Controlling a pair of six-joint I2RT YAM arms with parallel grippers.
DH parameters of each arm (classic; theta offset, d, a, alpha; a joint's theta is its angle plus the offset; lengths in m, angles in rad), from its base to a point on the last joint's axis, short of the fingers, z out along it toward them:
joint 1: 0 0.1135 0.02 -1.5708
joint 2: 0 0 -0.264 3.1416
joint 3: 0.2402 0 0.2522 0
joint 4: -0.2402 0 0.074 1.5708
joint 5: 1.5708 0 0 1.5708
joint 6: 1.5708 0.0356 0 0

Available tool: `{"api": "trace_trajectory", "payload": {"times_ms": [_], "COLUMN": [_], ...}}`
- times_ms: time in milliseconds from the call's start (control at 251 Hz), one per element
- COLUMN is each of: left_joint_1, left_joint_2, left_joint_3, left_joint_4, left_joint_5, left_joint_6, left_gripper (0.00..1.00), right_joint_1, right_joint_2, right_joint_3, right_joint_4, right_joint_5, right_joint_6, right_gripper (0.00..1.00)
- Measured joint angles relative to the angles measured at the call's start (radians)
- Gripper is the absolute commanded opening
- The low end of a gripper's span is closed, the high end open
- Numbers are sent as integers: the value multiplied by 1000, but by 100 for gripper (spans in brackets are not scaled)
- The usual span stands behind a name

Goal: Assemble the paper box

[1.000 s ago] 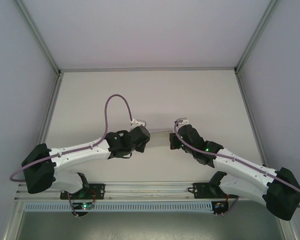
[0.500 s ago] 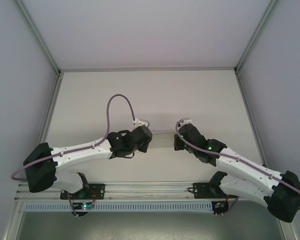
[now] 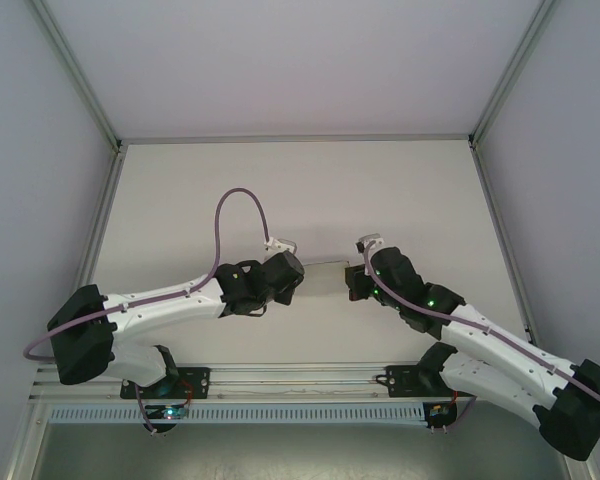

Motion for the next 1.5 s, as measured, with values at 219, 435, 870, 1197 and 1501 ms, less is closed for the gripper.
{"api": "trace_trajectory", "payload": {"times_ms": [219, 435, 870, 1197, 1501], "left_joint_1": [0, 0, -1, -1, -1], "left_joint_2": [10, 10, 23, 24, 37], "left_joint_3": [9, 13, 30, 31, 44], "left_joint_4": [0, 2, 0, -18, 0], "left_joint_5": [-2, 5, 21, -3, 18], "left_joint_6": [7, 16, 22, 22, 21], "left_gripper": [0, 0, 0, 0, 0], "right_joint_1": [-61, -68, -23, 53, 56], "right_joint_2": [-5, -1, 53, 112, -19], "right_joint_3": [-12, -12, -32, -64, -99], "right_joint_4": [19, -27, -13, 117, 18], "right_joint_5": [-90, -79, 46, 180, 199], "right_joint_6": [59, 61, 13, 79, 171], "right_gripper": [0, 0, 0, 0, 0]}}
